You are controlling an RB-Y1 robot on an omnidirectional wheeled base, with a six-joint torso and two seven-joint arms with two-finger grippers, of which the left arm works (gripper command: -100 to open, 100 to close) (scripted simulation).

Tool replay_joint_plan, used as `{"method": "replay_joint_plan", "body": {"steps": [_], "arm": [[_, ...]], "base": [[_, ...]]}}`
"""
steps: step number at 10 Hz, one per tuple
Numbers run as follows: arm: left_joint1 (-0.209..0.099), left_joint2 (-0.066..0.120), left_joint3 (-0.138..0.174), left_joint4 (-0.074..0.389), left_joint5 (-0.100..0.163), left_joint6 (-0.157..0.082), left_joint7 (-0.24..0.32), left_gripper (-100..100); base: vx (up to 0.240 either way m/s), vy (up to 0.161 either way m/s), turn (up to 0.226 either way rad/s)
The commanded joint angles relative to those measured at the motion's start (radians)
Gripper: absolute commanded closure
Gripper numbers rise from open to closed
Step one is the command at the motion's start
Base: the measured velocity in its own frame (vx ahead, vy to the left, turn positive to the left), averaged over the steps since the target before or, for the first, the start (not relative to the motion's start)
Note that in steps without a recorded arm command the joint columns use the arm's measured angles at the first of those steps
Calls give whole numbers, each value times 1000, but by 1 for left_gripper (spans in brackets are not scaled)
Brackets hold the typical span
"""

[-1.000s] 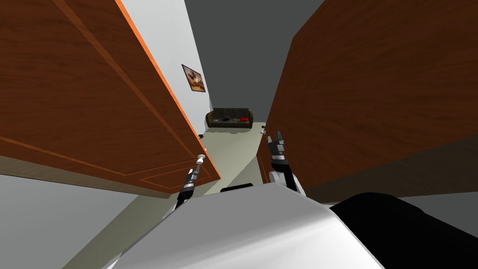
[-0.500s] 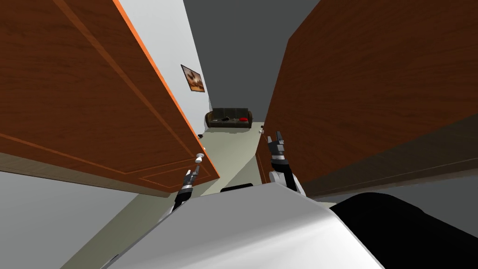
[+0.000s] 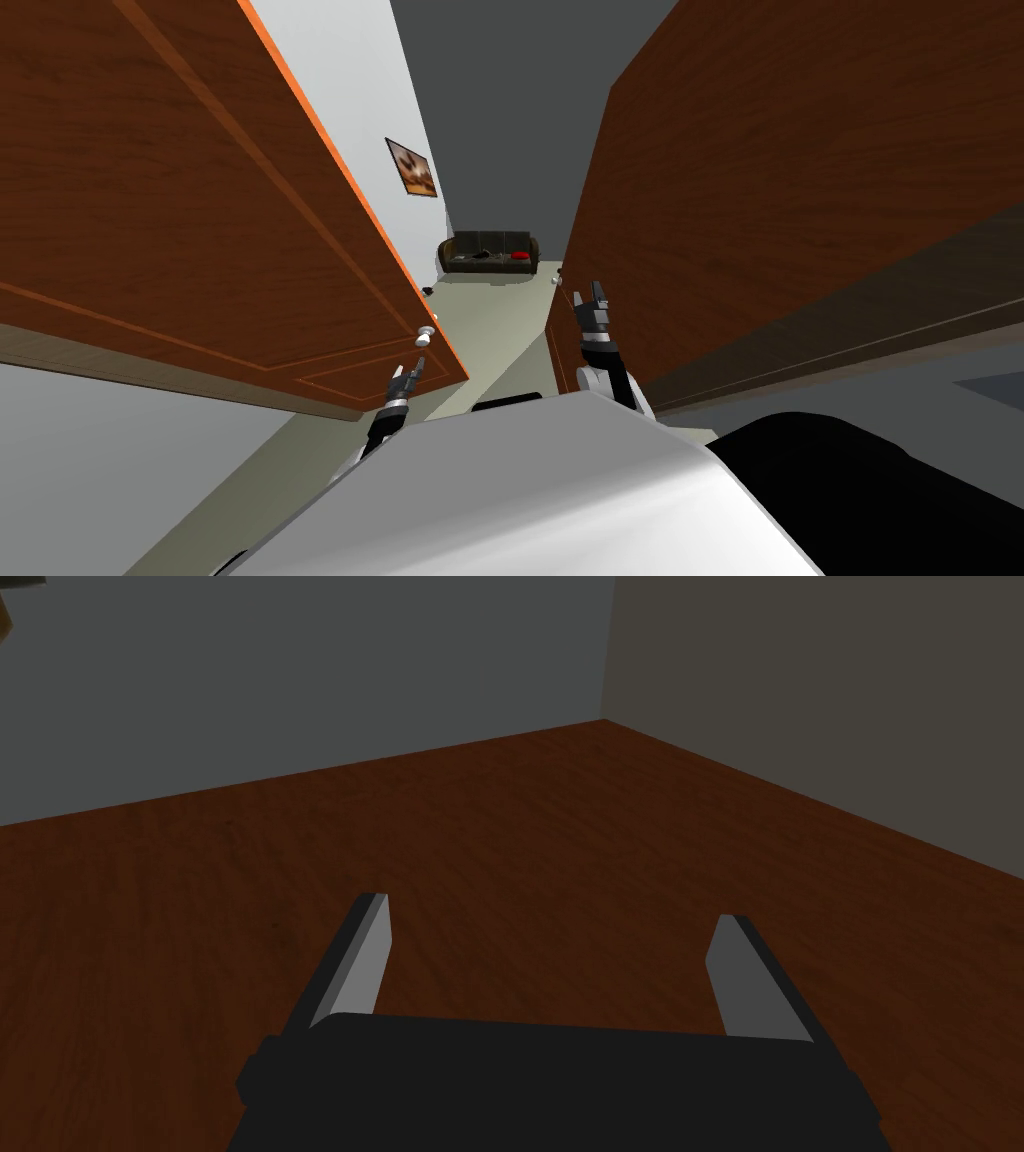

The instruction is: Push the door open

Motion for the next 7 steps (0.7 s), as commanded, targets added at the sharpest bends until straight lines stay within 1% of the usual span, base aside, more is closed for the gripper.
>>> {"method": "replay_joint_plan", "body": {"steps": [1,3,4,7], "arm": [[-2,3,-5,12,5,-6,-38,-100],[3,18,-20,16,21,-7,-99,-100],[3,18,-20,16,21,-7,-107,-100],[9,34,-35,21,38,-9,-179,-100]], "base": [[-37,-32,0],[-31,-31,-11],[-26,-24,-3],[-29,-29,-9]]}}
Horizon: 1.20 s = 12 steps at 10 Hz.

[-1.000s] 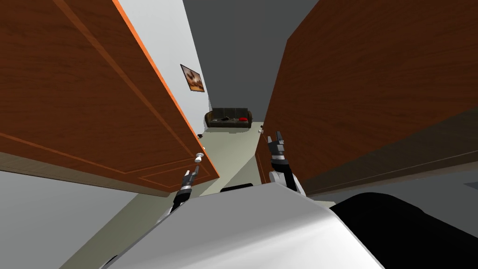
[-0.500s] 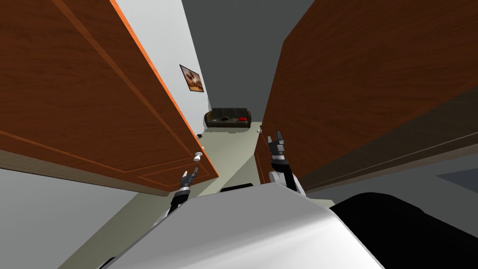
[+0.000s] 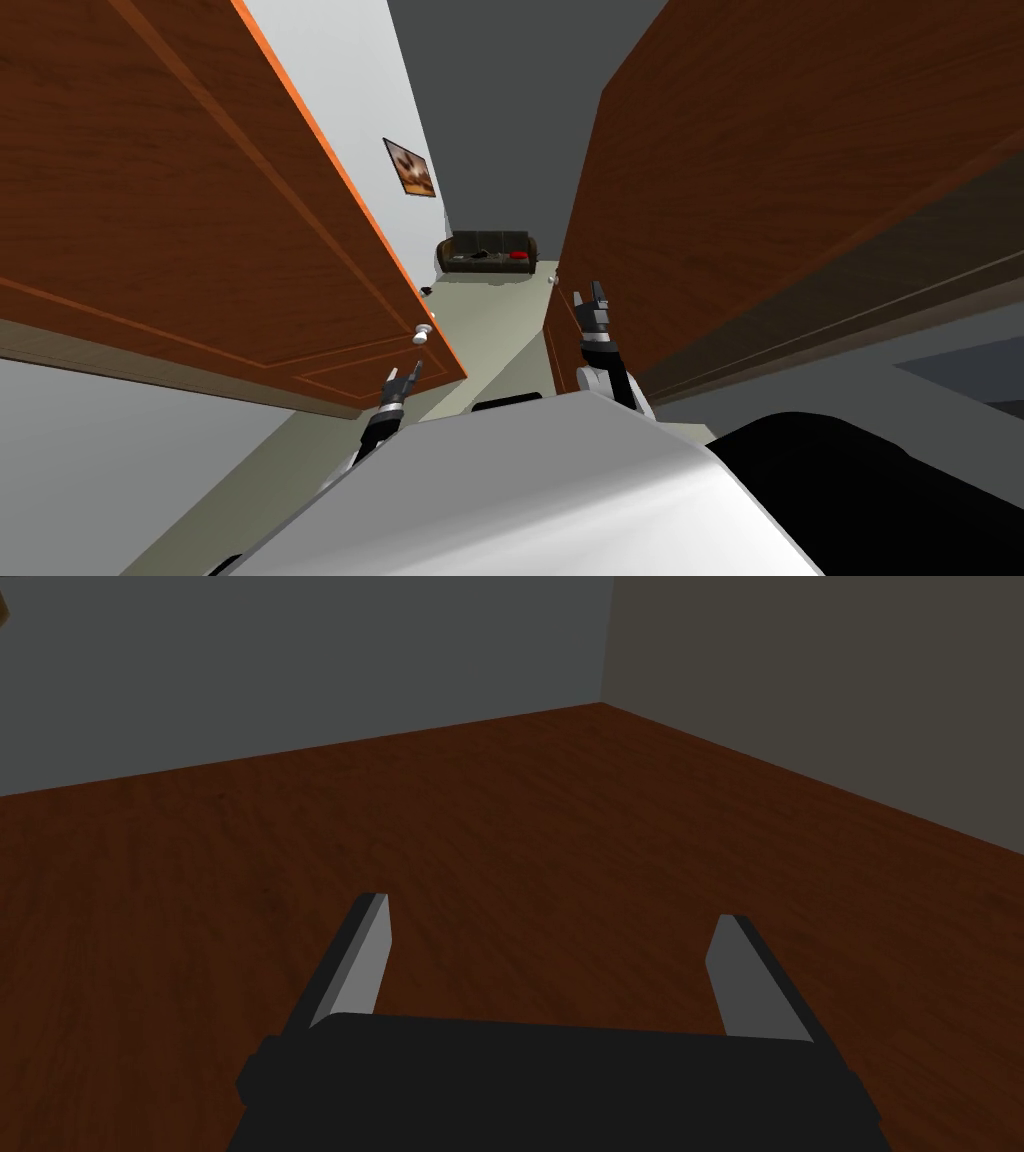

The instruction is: Push the door open

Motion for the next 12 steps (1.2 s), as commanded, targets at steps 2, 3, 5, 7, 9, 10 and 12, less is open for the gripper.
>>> {"method": "replay_joint_plan", "body": {"steps": [2,3,5,7,9,10,12], "arm": [[2,10,-11,7,12,-3,-50,-100],[2,8,-8,3,9,-1,-36,-100],[-5,4,-3,8,12,4,-47,-100],[-12,-1,3,12,15,9,-54,-100],[-19,-6,8,17,18,13,-60,-100],[-22,-8,10,19,19,15,-63,-100],[-21,-7,8,18,18,13,-62,100]], "base": [[-35,-31,-7],[-15,-12,1],[159,40,-36],[224,49,-45],[202,49,-36],[168,53,-36],[33,11,-4]]}}
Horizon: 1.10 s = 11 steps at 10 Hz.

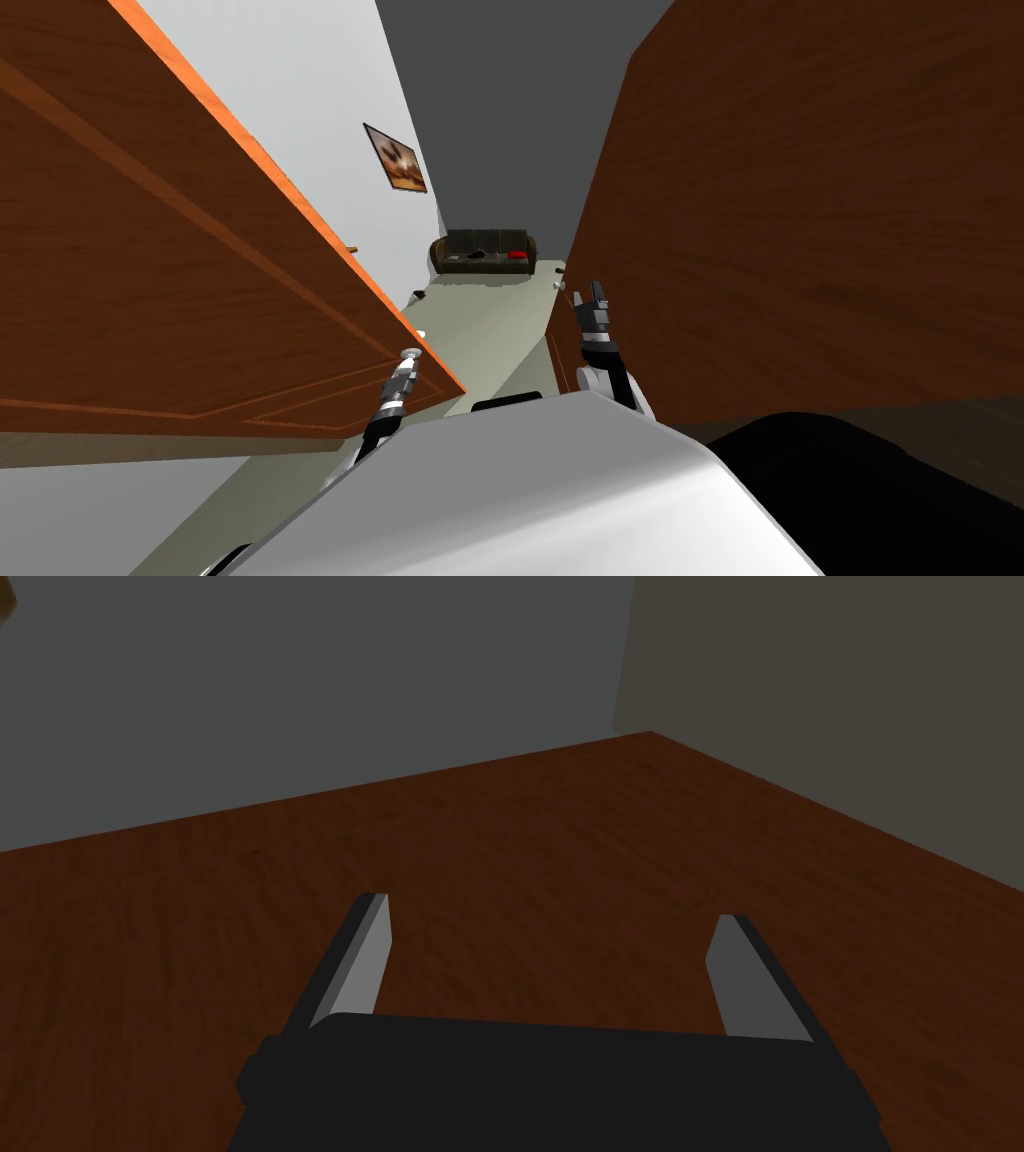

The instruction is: Push the door open

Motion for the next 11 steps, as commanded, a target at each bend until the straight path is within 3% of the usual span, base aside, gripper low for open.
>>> {"method": "replay_joint_plan", "body": {"steps": [1,5,11], "arm": [[1,1,0,0,0,0,0,100],[1,1,0,0,0,0,0,100],[-8,-24,19,-3,13,10,127,100]], "base": [[-27,-10,-5],[-11,-2,1],[52,16,4]]}}
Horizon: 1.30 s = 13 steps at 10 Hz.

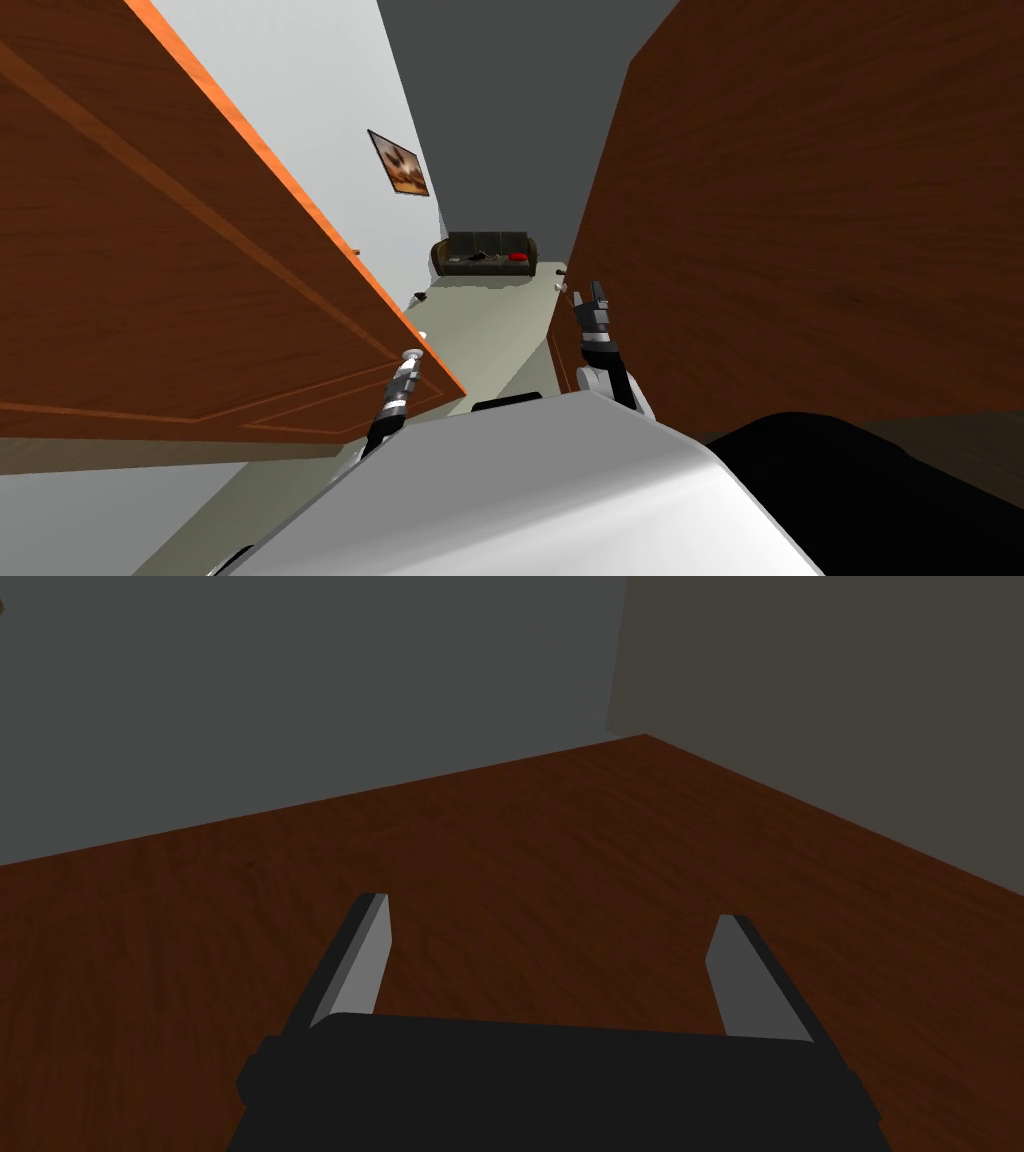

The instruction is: Push the door open

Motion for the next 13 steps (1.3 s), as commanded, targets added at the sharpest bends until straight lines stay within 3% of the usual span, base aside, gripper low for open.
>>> {"method": "replay_joint_plan", "body": {"steps": [1,13], "arm": [[-13,-2,8,8,5,-6,42,100],[-36,-59,54,-3,37,9,339,100]], "base": [[60,14,-5],[47,19,4]]}}
